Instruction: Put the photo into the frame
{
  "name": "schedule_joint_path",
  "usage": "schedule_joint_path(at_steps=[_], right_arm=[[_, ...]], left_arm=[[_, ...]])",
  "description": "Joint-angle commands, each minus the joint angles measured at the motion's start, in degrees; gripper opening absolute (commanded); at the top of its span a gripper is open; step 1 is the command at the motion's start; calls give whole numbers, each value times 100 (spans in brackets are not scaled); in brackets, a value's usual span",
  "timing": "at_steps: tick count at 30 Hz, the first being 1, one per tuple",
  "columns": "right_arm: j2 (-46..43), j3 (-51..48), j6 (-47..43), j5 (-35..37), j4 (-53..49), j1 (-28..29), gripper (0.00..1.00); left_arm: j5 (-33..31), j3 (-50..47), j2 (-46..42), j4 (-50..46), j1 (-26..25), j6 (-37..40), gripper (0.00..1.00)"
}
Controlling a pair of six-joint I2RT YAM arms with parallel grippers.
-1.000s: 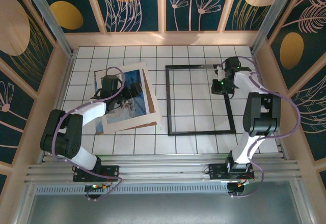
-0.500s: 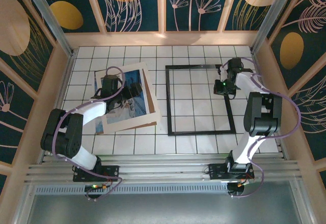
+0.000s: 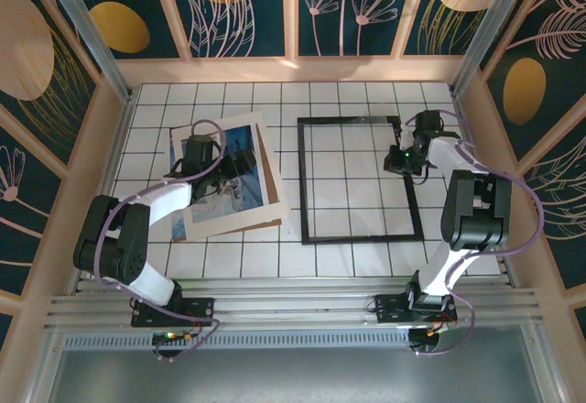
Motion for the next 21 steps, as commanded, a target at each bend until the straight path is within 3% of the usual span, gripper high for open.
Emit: schedule_joint_path(at_steps=[1,21], right_arm=[[-175,-174,204,-317,197,-70,0],[-571,-281,346,-913,372,-176,0]], left_arm=[[38,102,52,10,-36,50,91],[13,102,37,-9,-71,50,91]])
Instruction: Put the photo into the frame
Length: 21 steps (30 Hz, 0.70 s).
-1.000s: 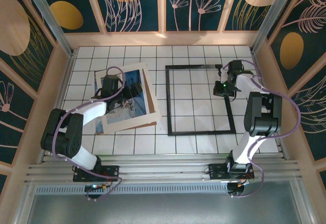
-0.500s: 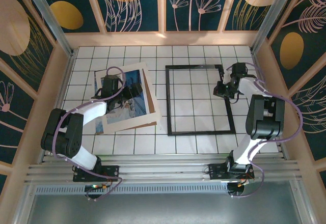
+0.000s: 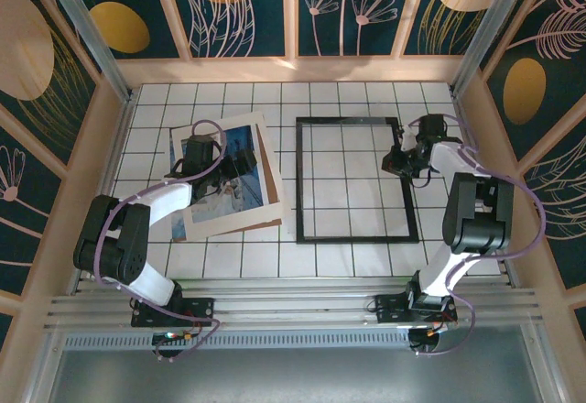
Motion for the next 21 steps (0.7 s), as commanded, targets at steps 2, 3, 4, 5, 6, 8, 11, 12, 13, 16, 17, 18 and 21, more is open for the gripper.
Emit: schedule_joint_path(at_steps=[2,3,4,5,6,8,11,12,13,16,17,18,21], right_arm=[[-474,2,104,-333,6,-55,0],[-530,-21,125,-400,39,-62,0],[-576,-50,139,-475,83,-75,0],[-627,-82,162,-579,146,-96,0],[-669,-111,195,-716,213,-115,0],[-704,-123,247,-847,294,-131,0],[-670,-91,313,-1151,392,-133,0],[-692,-87,359,-1300,455,-135,0],[-712,-88,387,-1376,496,-125,0],[-842,-14,484,-1613,531,-37,0],[-913,30,501,-1676,522,23,0],[-1028,86,538,-1725,529,104,0],[-1459,351,817,-1893,625,371,0]], left_arm=[[13,102,35,-12,-48,47,91],[11,108,34,-10,-50,46,91],[12,111,34,-10,-48,48,91],[13,117,34,-4,-44,50,91],[20,127,42,-15,-46,49,91],[18,137,36,-27,-49,47,91],[14,136,25,-31,-52,59,91],[14,137,29,-41,-57,59,91],[14,137,25,-41,-59,59,91],[6,147,25,-54,-57,56,91],[0,156,26,-60,-52,59,91],[1,168,33,-75,-52,67,91],[-58,217,38,-141,-58,101,91]])
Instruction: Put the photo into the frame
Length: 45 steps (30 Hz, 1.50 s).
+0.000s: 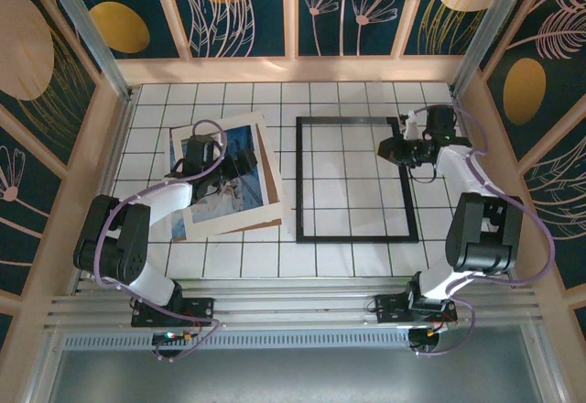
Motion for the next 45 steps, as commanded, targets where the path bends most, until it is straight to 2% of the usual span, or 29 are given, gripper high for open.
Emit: schedule_joint_path(at_steps=[1,5,9,12,14,18,22,28,38,45], right_arm=[[-717,488,435,-538,344,401,0],[-1024,973,951,-690,727,1117,0],[-987,1213,1627,-788,1475,1728,0],[-769,1191,1900,-852,1811,1845,0],[-591,1051,2035,-1036,2007,1778,0],[-352,625,2054,-1180,2084,1353,0],[-53,51,1601,-1120,1696,763,0],[474,-461,1015,-718,1281,369,0],[1110,-157,-92,1045,55,266,0],[1169,-143,-127,1283,16,305,0]], left_arm=[[-114,205,34,-135,-39,100,91],[-626,225,-68,-319,-38,45,91],[-1624,56,-467,-466,-34,-46,92],[-2364,-157,-825,-483,-30,-125,94],[-2601,-251,-999,-475,-26,-154,95],[-2584,-268,-1091,-509,-31,-146,95],[-2453,-241,-1047,-535,-31,-121,96],[-2350,-233,-1069,-529,-25,-73,96],[-2015,-179,-936,-514,-33,20,95],[-1873,-114,-782,-478,-32,39,95]])
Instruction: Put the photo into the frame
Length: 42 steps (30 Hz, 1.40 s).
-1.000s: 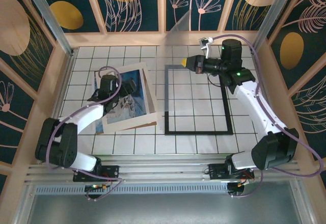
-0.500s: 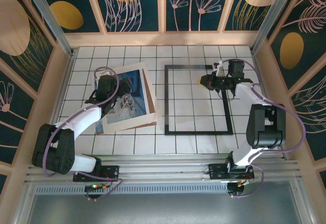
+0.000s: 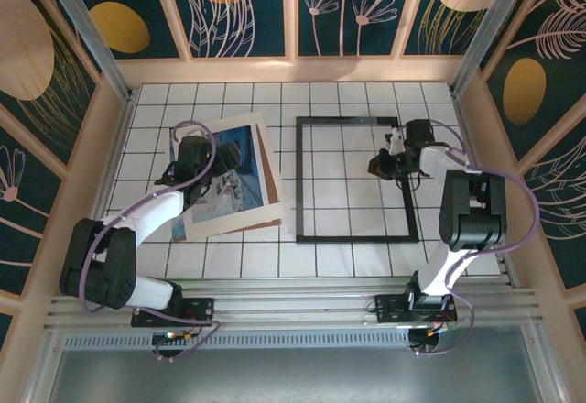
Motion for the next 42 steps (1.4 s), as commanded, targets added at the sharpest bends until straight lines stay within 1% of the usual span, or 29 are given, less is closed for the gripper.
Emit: schedule_joint_path(at_steps=[1,16,28,42], right_arm=[[72,176,-208,328,-190,17,0],[263,284,-394,627,-343,25,0],[391,406,-434,877,-442,35,0],[311,471,-451,1138,-546,-152,0]], left_arm=[[160,82,116,0,-30,102,95],[395,156,255,27,-29,137,95],[416,193,284,18,-31,155,95],[436,170,334,27,-27,181,96]])
